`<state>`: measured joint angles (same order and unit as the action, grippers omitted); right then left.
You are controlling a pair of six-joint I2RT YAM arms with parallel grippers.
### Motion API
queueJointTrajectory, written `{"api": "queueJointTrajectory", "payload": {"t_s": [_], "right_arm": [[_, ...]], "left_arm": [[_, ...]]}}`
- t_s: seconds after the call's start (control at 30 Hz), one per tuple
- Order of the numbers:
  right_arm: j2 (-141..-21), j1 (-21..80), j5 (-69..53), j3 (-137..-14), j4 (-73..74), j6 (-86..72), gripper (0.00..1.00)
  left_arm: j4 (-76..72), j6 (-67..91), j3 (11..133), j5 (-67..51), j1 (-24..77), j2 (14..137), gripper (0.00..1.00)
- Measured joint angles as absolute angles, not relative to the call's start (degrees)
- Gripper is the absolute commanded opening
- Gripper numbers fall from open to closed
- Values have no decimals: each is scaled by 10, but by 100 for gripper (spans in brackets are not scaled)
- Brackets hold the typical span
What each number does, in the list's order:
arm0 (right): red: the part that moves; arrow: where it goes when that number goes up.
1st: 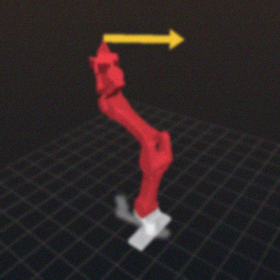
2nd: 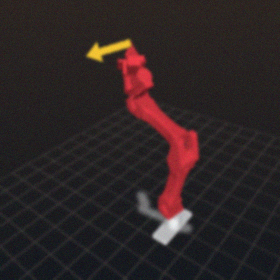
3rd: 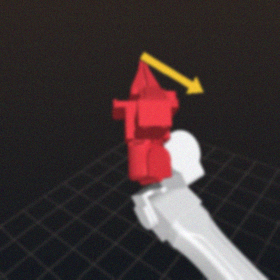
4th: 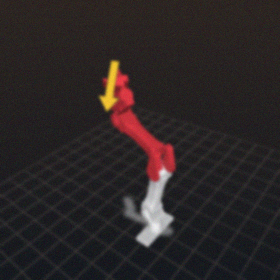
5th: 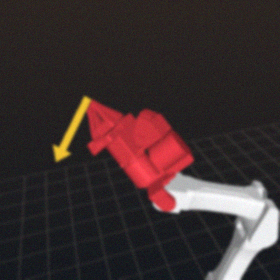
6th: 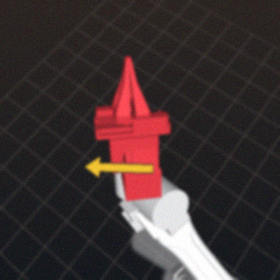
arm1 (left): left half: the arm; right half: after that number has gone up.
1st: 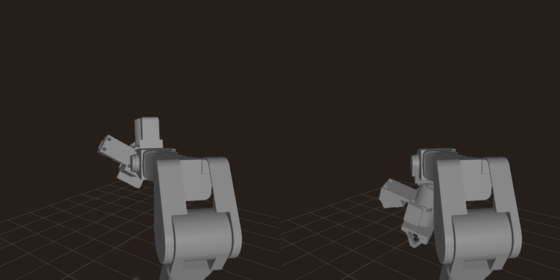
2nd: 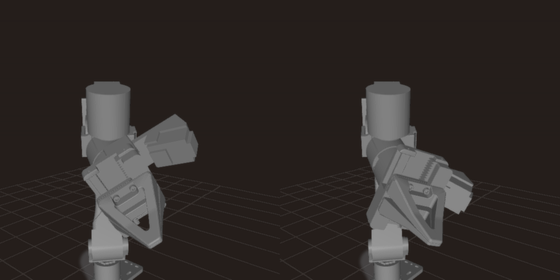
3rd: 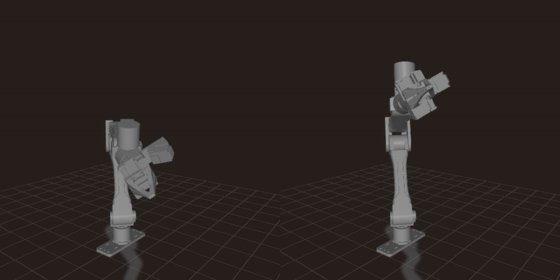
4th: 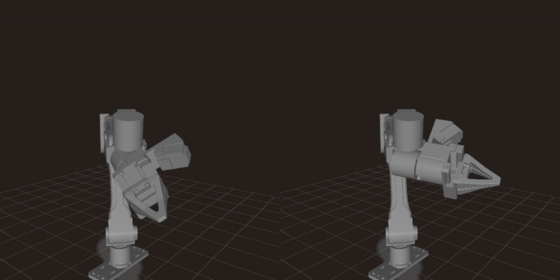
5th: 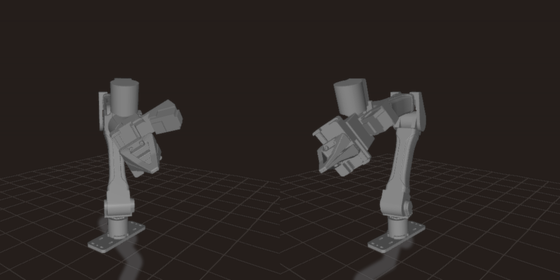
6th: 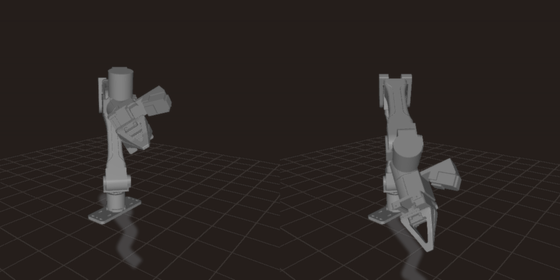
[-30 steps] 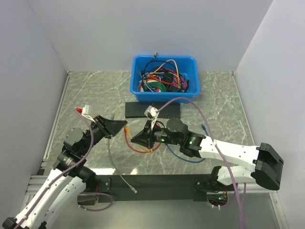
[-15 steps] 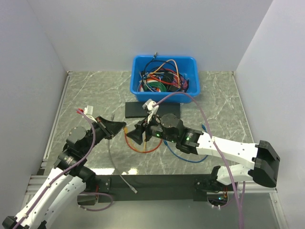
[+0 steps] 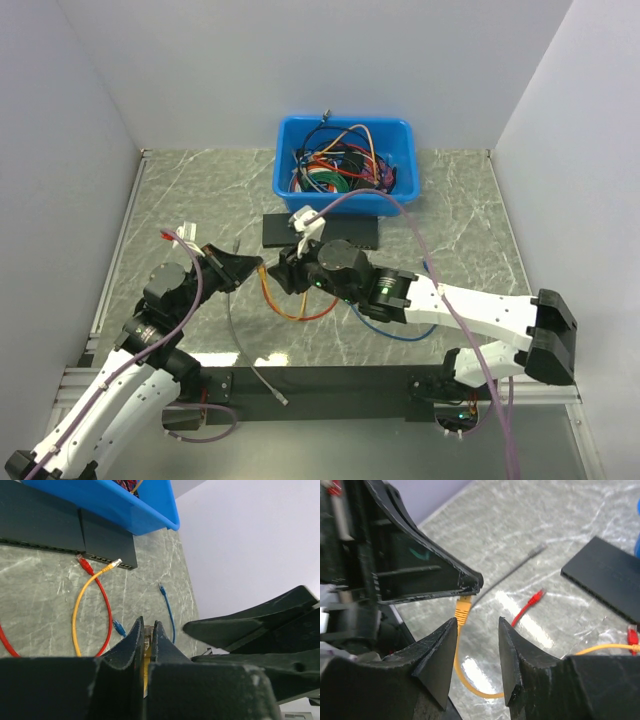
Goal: Insert the plug into the switch port
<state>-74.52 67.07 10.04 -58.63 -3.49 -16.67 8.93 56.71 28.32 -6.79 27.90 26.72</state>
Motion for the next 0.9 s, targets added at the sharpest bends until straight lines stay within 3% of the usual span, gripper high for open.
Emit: {"api": "queueJointTrajectory", "payload": {"t_s": [0.9], "right_arm": [[-836, 686, 109, -639, -12, -177, 43]], "left_arm": [[99, 567, 283, -61, 280, 269, 0]]}}
